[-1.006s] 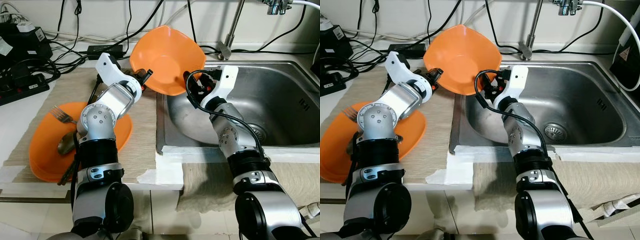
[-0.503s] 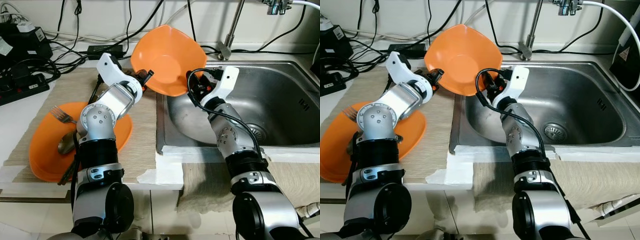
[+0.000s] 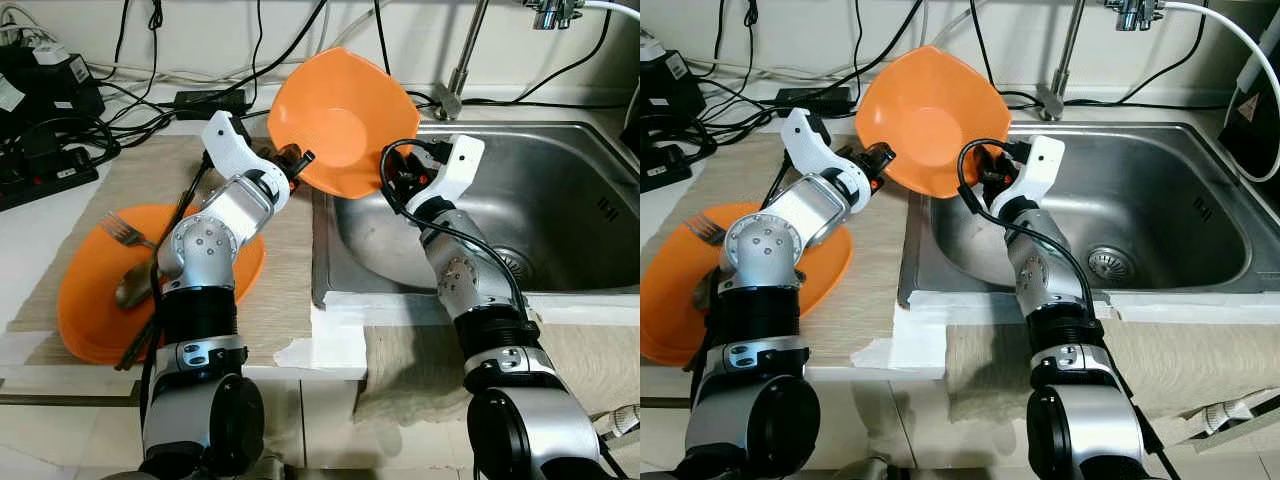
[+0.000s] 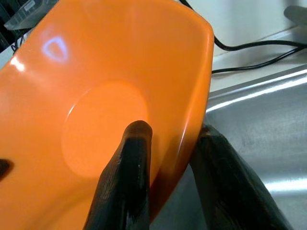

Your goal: Kitchen organization

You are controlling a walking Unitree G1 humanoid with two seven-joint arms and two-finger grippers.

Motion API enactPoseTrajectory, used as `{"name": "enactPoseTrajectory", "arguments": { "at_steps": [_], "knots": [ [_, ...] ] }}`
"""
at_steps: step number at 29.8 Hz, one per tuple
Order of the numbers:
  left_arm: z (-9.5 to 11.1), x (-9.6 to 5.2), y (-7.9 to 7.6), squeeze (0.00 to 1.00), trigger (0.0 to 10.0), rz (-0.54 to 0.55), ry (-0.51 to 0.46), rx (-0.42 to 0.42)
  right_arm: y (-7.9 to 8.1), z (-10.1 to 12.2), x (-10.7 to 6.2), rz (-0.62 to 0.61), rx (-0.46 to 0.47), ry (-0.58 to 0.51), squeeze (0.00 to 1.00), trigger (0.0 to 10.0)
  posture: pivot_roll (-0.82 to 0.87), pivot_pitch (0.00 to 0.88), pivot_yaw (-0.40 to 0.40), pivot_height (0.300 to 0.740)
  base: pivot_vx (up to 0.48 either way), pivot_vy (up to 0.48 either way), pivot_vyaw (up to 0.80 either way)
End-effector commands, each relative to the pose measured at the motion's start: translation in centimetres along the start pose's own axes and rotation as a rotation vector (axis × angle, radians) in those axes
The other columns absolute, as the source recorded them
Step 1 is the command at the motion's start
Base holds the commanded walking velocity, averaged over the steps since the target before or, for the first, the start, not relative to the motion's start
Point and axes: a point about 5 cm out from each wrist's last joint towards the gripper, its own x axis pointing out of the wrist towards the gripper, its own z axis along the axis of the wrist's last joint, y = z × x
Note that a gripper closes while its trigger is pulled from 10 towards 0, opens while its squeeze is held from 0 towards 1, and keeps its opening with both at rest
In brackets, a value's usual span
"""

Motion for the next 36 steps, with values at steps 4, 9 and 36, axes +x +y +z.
{"name": "enactPoseTrajectory", "arguments": {
  "at_steps": [4,9,36],
  "knots": [
    [1.5,-0.1,-1.5,0.00,0.0,-0.074,-0.075,0.076,-0.3,-1.7,-0.6,-0.005,-0.045,0.085,0.00,0.0,0.00,0.000,0.023,0.740,0.000,0.000,0.00],
    [1.5,0.2,-1.0,0.00,10.0,-0.044,-0.081,0.171,-0.3,-1.7,-0.6,-0.008,-0.046,0.088,0.00,0.0,0.00,0.000,0.023,0.740,0.000,0.000,0.00],
    [1.6,1.0,1.5,1.00,10.0,-0.016,-0.136,0.416,-1.0,-2.0,-1.0,-0.047,-0.109,0.091,0.00,0.0,0.00,0.000,0.024,0.740,0.000,0.000,0.00]
  ]
}}
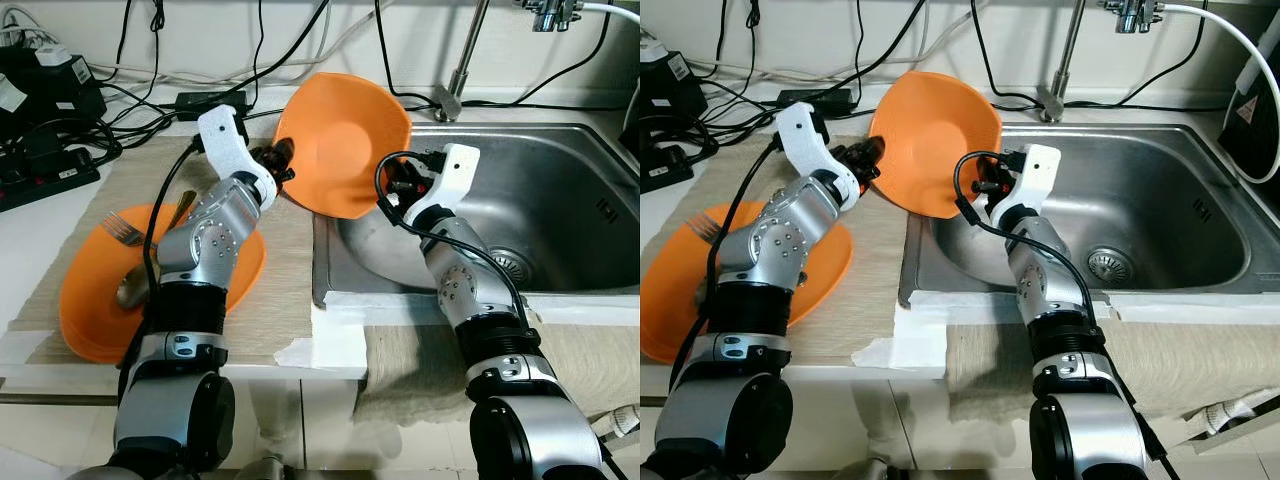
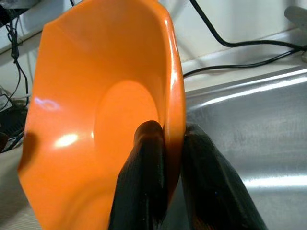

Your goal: Kitchen organization

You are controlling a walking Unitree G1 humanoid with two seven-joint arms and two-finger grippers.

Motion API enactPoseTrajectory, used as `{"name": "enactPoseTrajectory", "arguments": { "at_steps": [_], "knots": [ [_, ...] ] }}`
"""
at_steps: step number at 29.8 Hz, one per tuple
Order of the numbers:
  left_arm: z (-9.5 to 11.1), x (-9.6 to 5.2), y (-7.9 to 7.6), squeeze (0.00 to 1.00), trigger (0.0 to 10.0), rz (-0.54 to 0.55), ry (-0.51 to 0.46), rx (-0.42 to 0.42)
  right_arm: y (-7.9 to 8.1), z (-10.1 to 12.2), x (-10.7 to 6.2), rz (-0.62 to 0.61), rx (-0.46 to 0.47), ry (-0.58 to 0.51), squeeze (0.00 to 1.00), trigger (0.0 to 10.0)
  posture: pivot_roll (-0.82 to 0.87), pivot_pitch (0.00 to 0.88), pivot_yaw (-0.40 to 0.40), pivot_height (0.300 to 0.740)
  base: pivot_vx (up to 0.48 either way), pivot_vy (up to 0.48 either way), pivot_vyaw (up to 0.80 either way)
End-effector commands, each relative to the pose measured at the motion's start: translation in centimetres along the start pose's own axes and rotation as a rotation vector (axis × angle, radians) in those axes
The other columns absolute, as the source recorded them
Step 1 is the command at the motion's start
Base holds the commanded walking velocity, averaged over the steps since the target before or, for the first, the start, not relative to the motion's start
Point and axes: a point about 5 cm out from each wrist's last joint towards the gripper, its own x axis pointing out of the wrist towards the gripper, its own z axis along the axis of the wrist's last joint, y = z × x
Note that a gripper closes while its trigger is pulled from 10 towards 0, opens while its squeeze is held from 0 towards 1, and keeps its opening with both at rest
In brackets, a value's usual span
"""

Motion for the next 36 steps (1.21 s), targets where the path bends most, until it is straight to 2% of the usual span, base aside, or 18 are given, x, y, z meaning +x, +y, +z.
{"name": "enactPoseTrajectory", "arguments": {
  "at_steps": [1,3,5,8,13,20,26,36],
  "knots": [
    [0.8,0.0,-0.1,1.00,10.0,-0.014,-0.034,0.063,-0.8,-1.2,-0.5,-0.034,-0.042,0.068,0.00,0.0,0.00,0.000,0.024,0.740,0.000,0.000,0.00],
    [0.8,-0.1,0.0,1.00,10.0,-0.013,-0.046,0.103,-1.0,-1.1,-0.6,-0.040,-0.053,0.065,0.00,0.0,0.00,0.000,0.024,0.740,0.000,0.000,0.00],
    [0.2,-0.3,0.9,1.00,10.0,0.013,-0.049,0.183,-1.6,-0.9,-0.9,-0.058,-0.083,0.059,0.00,0.0,0.00,0.000,0.024,0.740,0.000,0.000,0.00],
    [-0.1,-0.4,1.6,1.00,10.0,0.030,-0.047,0.218,-2.0,-0.7,-1.1,-0.068,-0.107,0.054,0.00,0.0,0.00,0.000,0.024,0.740,0.000,0.000,0.00],
    [0.1,-0.6,2.9,1.00,10.0,0.072,-0.065,0.312,-3.3,0.1,-1.6,-0.093,-0.205,0.033,0.00,0.0,0.00,0.000,0.024,0.740,0.000,0.000,0.00],
    [0.0,-0.7,3.0,1.00,10.0,0.066,-0.070,0.302,-4.6,0.8,-2.3,-0.149,-0.275,0.012,0.00,0.0,0.00,0.000,0.025,0.740,0.000,0.000,0.00],
    [-0.1,-0.6,3.1,1.00,10.0,0.069,-0.071,0.296,-5.4,0.7,-2.6,-0.181,-0.293,0.015,0.00,0.0,0.00,0.000,0.027,0.740,0.000,0.000,0.00],
    [-0.3,-0.6,3.3,1.00,10.0,0.071,-0.060,0.270,-6.3,-0.6,-3.1,-0.223,-0.334,0.096,0.00,0.0,0.00,0.000,0.028,0.740,0.000,0.000,0.00]
  ]
}}
